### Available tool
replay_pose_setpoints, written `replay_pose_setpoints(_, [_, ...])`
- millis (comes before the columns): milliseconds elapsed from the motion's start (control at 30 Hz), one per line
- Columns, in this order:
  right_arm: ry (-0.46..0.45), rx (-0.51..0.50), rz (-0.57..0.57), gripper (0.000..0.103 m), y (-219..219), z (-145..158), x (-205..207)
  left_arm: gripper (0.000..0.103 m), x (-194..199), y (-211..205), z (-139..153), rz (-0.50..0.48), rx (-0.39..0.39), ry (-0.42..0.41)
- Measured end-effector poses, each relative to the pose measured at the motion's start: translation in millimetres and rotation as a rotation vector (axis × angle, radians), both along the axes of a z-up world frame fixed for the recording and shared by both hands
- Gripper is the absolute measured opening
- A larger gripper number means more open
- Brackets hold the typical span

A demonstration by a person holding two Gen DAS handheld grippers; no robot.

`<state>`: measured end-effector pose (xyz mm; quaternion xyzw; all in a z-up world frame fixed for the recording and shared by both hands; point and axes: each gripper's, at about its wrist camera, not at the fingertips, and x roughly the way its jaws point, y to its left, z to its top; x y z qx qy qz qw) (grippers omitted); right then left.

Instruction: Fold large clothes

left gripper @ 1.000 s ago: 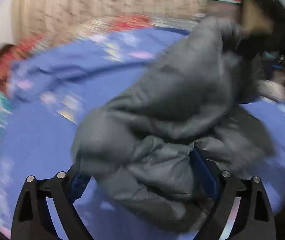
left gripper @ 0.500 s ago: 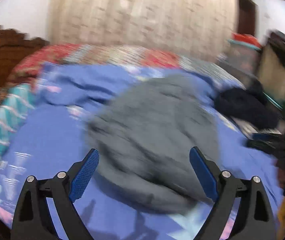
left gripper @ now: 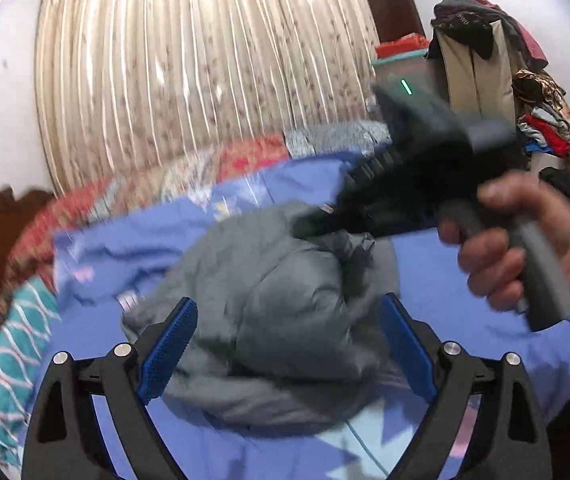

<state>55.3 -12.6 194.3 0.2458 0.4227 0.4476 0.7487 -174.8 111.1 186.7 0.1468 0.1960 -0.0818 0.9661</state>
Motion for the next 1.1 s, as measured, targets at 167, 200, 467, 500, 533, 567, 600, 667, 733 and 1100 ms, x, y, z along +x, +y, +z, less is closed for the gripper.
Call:
replay_pose_setpoints(167, [-0.096,-0.053,0.095,0.002,22,41,-19,0.106,9,-5,10,0.175,-0.039,-0.135])
replay_pose_setpoints(200, [-0.105,-0.054,0.110,0.002,27,46,-23,0.106,14,-5,9,0.210,-0.038,-0.147])
replay_pose_setpoints(467, [-0.144,-0.072,0.161,0.002,46,50,-44,0.083,46,-10,-7,0.365,0.062,-0.200])
replay_pose_setpoints(500, [-0.136,-0.079,0.166,0.002,40,46,-43,0.071,46,-5,-8,0.392,0.116,-0.222])
replay_pose_setpoints(533, [-0.129,-0.080,0.167,0.002,32,44,-41,0.061,50,6,-10,0.388,0.139,-0.193])
replay_pose_setpoints(567, [-0.142,-0.098,0.141,0.002,17,42,-38,0.044,54,20,-12,0.377,0.133,-0.143])
replay_pose_setpoints(600, [-0.164,-0.113,0.122,0.002,3,40,-36,0.040,58,35,-14,0.396,0.127,-0.106])
replay_pose_setpoints(667, [-0.220,-0.176,0.045,0.002,-31,33,-30,0.034,64,76,-19,0.479,0.117,-0.066])
replay_pose_setpoints(733, [-0.256,-0.329,-0.099,0.002,-65,15,-19,0.032,65,116,-19,0.552,0.087,-0.045])
replay_pose_setpoints(1100, [0.343,-0.039,-0.312,0.078,-82,-103,104,0.035,42,195,-22,0.698,-0.081,0.023])
